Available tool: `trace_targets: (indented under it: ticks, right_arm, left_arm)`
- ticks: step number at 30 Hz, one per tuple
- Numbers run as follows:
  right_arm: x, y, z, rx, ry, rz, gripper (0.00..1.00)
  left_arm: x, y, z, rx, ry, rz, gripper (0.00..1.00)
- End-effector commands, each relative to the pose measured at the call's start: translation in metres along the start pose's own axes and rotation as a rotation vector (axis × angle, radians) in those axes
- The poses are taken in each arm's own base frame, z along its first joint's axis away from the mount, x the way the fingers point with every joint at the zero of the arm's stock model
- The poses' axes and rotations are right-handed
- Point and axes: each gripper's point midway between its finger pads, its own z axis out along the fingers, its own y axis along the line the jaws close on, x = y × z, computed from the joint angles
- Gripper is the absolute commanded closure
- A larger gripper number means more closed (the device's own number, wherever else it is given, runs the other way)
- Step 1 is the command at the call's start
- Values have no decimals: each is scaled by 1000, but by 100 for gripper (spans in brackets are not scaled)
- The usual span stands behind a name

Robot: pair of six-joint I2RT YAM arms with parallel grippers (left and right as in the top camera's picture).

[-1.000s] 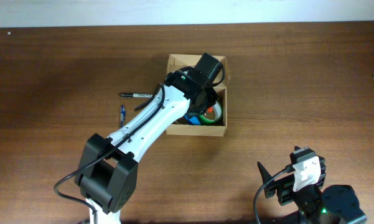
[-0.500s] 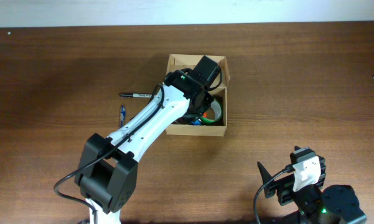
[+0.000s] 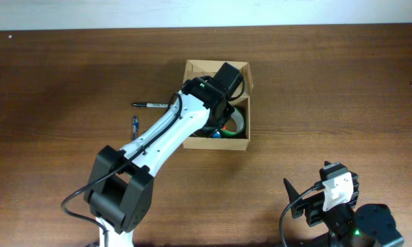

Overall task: Pack container
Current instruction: 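Move the left gripper back to the blue pen and grasp it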

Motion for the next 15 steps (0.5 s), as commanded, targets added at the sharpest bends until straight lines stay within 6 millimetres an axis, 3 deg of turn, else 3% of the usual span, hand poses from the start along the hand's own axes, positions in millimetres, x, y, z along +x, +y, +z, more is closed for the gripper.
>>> trace_targets:
  ticks: [1,4,7,8,15]
  right_arm:
    - [0,-3,0,18,-4,12,1]
    - [0,-3,0,18,-4,12,1]
    - [0,-3,0,18,-4,12,1]
    - [0,-3,0,18,-5,12,1]
    - [0,-3,0,18,-4,12,1]
  left_arm:
    - [-4,7,19,-53,-17,-14,77]
    - [-5,8,23,-62,-16,-15,75]
    - [-6,8,23,-63,-25,-15,45]
    - [-7,8,23,-63,-27,-15,41]
    - [-8,8,23,-60,-31,-16,37]
